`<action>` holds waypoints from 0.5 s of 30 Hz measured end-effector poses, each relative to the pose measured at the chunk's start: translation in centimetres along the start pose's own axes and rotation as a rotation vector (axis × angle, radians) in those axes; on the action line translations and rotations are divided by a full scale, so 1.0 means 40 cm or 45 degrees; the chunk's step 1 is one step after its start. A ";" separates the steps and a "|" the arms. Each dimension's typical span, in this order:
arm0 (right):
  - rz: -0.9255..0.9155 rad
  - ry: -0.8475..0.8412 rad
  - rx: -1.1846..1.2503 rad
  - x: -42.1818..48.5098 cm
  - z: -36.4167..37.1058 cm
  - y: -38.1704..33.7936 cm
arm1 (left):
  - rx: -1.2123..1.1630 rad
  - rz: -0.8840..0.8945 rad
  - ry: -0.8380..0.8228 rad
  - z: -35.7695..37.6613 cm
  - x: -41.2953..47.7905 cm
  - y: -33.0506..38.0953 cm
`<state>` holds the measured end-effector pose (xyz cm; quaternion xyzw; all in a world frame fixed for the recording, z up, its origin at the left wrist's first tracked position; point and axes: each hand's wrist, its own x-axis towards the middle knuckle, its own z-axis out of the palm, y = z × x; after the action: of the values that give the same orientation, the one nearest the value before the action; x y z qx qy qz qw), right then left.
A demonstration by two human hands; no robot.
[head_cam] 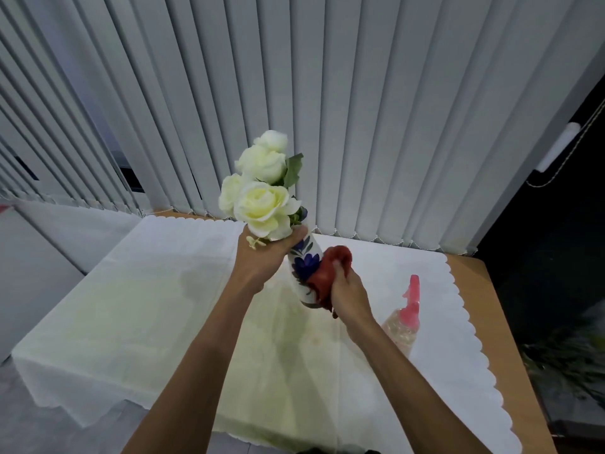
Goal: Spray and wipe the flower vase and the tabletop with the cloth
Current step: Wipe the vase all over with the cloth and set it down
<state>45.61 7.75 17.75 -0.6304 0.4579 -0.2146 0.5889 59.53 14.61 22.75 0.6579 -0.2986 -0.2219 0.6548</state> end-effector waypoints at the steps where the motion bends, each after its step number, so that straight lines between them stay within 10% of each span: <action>1: -0.015 -0.040 0.026 -0.002 -0.005 -0.014 | -0.001 0.000 -0.011 -0.003 -0.001 0.001; 15: -0.212 -0.249 0.330 -0.002 -0.004 -0.097 | -0.036 0.044 -0.164 -0.031 -0.018 -0.019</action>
<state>46.71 7.27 21.44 -0.6028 0.3131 -0.2576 0.6872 59.93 15.98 21.97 0.6279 -0.3482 -0.2564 0.6472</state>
